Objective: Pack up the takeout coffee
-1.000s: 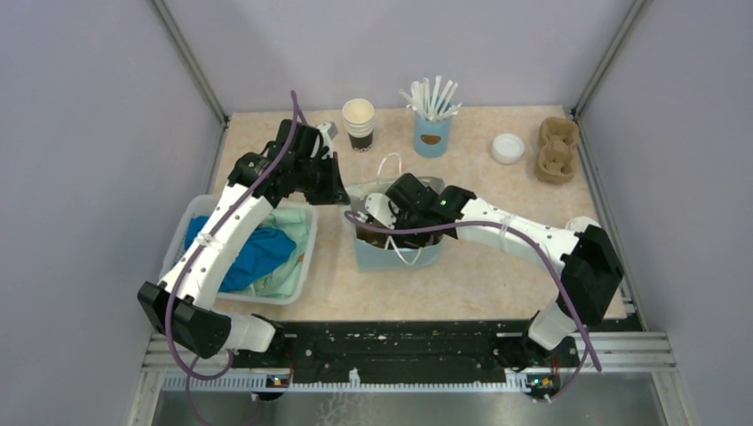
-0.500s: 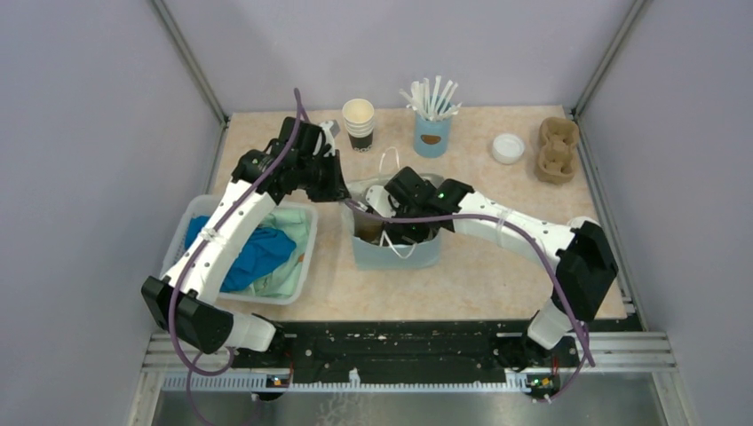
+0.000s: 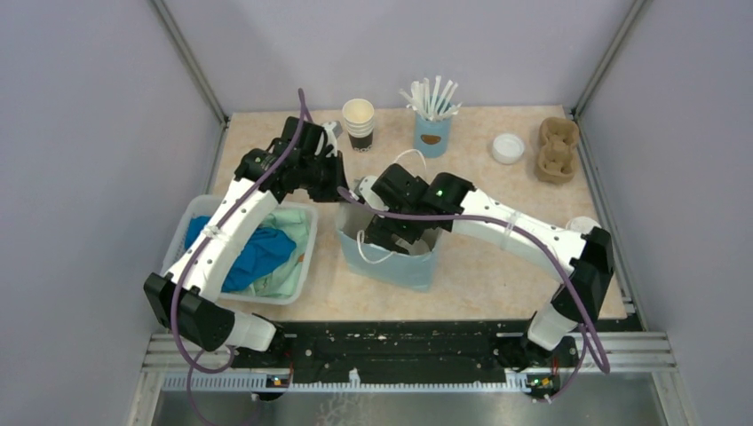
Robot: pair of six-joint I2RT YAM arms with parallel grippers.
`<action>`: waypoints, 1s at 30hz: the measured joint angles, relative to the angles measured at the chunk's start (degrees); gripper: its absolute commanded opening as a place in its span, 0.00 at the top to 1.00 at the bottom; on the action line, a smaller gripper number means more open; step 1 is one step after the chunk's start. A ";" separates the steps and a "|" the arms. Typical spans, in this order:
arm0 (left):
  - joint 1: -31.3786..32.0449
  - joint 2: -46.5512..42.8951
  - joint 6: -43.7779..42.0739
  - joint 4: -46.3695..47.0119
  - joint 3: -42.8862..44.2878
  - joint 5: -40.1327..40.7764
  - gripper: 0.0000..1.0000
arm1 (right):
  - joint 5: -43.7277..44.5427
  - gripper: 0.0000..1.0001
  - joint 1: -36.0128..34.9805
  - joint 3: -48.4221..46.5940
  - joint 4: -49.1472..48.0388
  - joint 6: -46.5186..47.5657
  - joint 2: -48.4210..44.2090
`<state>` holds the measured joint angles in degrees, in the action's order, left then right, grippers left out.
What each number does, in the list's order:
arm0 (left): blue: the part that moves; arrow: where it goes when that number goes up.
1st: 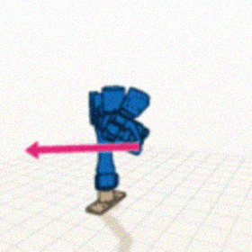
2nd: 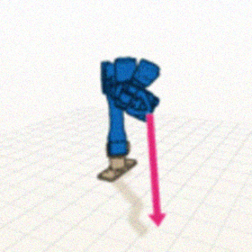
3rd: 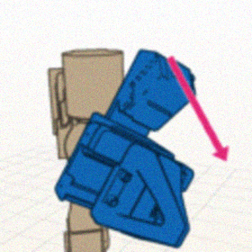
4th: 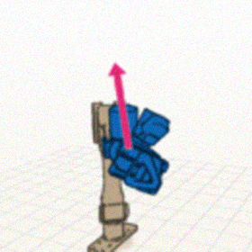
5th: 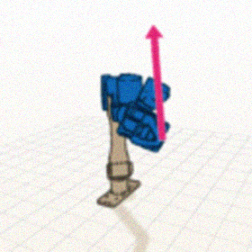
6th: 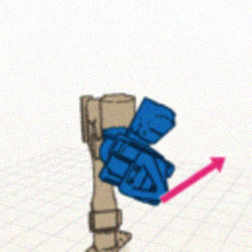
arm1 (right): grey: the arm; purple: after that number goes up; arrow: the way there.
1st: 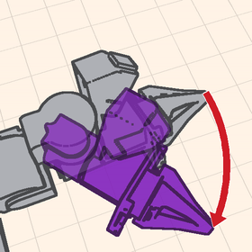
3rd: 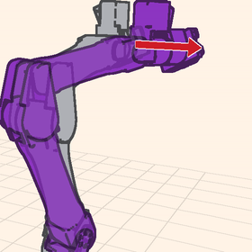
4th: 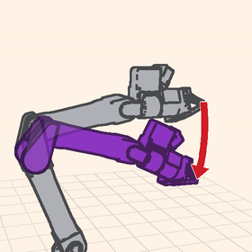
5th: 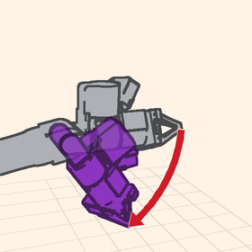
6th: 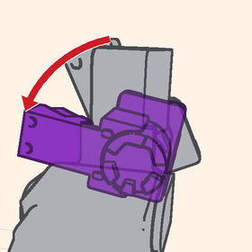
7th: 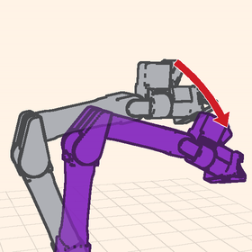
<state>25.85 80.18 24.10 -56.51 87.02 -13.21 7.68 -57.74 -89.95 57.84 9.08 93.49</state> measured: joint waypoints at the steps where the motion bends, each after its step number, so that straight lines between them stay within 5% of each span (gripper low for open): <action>1: 0.00 0.00 0.00 0.04 0.00 -0.11 0.80 | 0.63 0.01 -0.24 -1.25 0.85 -0.87 -0.02; 5: 0.00 0.00 0.04 0.52 0.00 -0.74 0.75 | 3.43 0.02 -0.66 -7.34 4.79 -4.83 -0.11; 18: 0.00 -0.48 4.72 -0.15 3.13 -3.69 0.32 | -1.64 0.01 -1.03 -38.62 19.85 -28.06 -4.81; 27: 0.00 -10.58 9.75 -0.63 -4.44 -8.11 0.30 | -1.66 0.01 -0.68 -6.29 16.57 -49.42 -35.71; 30: 0.00 -13.33 11.26 -0.50 -8.17 -9.35 0.30 | -2.99 0.01 0.02 3.17 11.96 -53.77 -39.67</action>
<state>25.85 66.85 35.35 -57.01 78.85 -22.57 4.69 -57.71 -86.78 69.80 -44.69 53.82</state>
